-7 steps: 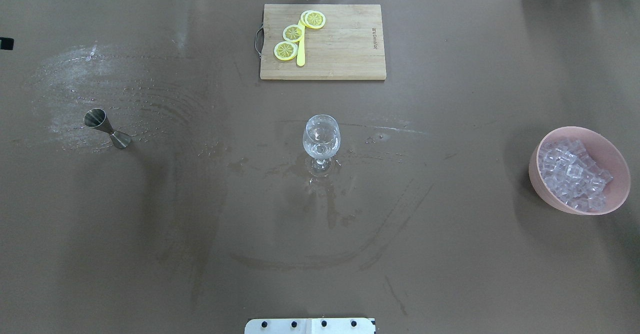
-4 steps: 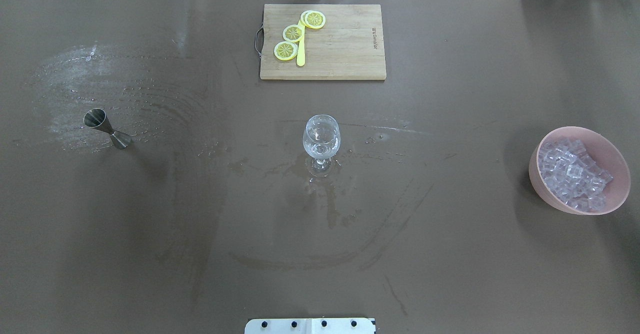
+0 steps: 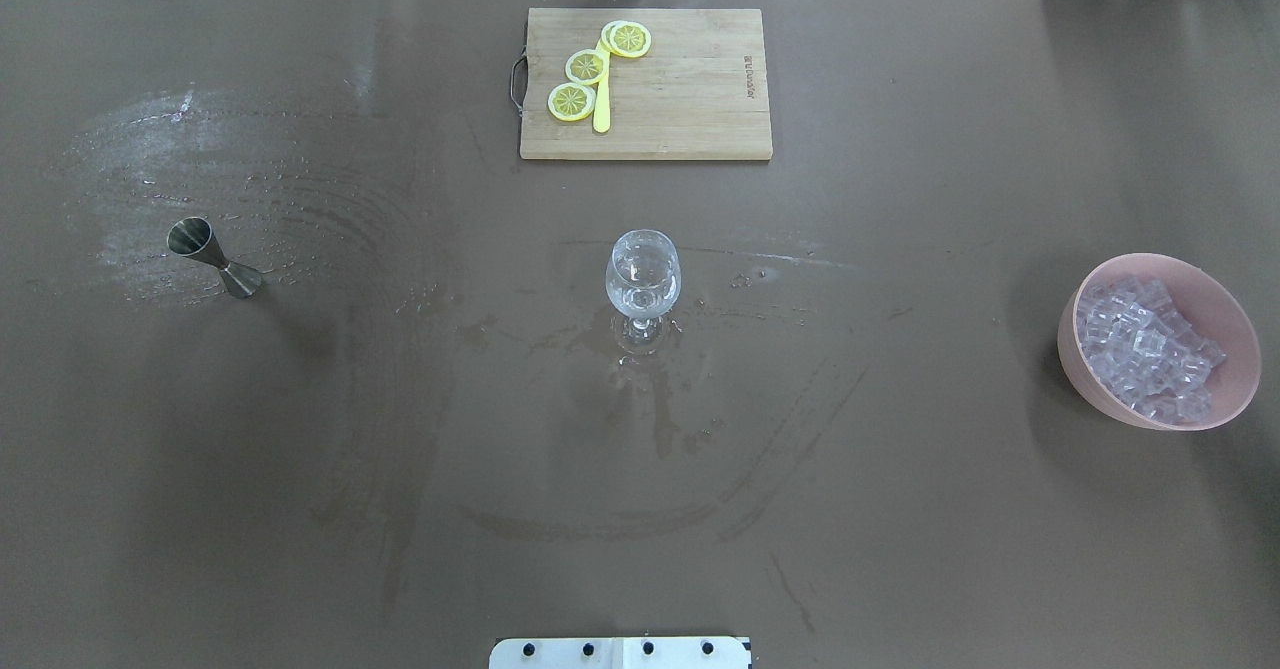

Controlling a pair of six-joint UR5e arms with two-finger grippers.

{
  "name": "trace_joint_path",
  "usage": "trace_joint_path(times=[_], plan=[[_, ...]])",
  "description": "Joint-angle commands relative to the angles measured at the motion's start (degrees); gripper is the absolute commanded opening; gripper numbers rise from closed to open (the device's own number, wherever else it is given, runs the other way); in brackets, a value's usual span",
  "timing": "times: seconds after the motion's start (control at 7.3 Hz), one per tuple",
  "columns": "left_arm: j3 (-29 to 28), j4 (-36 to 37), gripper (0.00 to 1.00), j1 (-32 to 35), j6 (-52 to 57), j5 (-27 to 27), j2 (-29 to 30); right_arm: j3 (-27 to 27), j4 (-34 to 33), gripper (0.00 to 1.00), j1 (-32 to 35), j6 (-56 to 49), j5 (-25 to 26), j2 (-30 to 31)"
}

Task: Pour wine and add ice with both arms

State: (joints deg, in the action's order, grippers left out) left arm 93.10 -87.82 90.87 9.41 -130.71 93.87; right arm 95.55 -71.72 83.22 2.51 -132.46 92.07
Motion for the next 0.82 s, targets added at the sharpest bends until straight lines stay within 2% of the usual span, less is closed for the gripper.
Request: trace_joint_path(times=[0.0, 0.27, 0.68], plan=[[-0.99, -1.21, 0.99, 2.47, -2.97, -7.1, -2.9, 2.35, 0.0, 1.0, 0.01, 4.13, -0.07, 0.12], [-0.98, -4.69, 0.99, 2.38, -3.26, -6.92, -2.91, 4.29, 0.0, 1.0, -0.08, 8.46, -0.42, -0.49], [-1.52, -10.17, 0.99, 2.38, -3.43, -6.92, -4.66, 11.83, 0.0, 1.0, -5.33, 23.01, -0.78, 2.04]])
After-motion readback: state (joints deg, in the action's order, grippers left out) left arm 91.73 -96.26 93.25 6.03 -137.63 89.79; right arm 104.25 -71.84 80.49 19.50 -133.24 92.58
